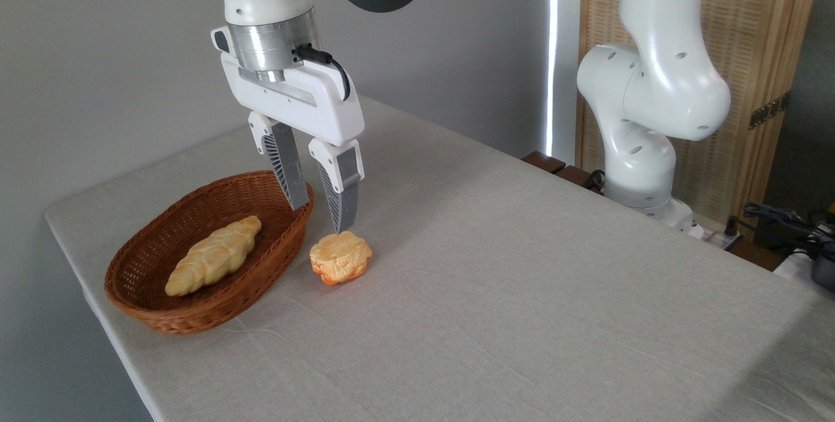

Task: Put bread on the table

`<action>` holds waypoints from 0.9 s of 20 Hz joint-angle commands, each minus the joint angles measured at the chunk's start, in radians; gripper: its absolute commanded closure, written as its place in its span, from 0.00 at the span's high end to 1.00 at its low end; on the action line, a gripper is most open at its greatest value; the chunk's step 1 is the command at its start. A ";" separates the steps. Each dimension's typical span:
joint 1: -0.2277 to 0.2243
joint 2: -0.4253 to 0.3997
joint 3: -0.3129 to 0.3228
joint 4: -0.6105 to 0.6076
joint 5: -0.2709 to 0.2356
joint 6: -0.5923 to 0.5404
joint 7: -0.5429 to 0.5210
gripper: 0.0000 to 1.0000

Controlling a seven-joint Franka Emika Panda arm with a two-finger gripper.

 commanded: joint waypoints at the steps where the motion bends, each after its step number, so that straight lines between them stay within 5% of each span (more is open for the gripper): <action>1: 0.000 -0.011 0.008 0.001 -0.005 -0.021 0.011 1.00; 18: -0.003 -0.016 0.023 0.001 -0.014 -0.009 0.003 1.00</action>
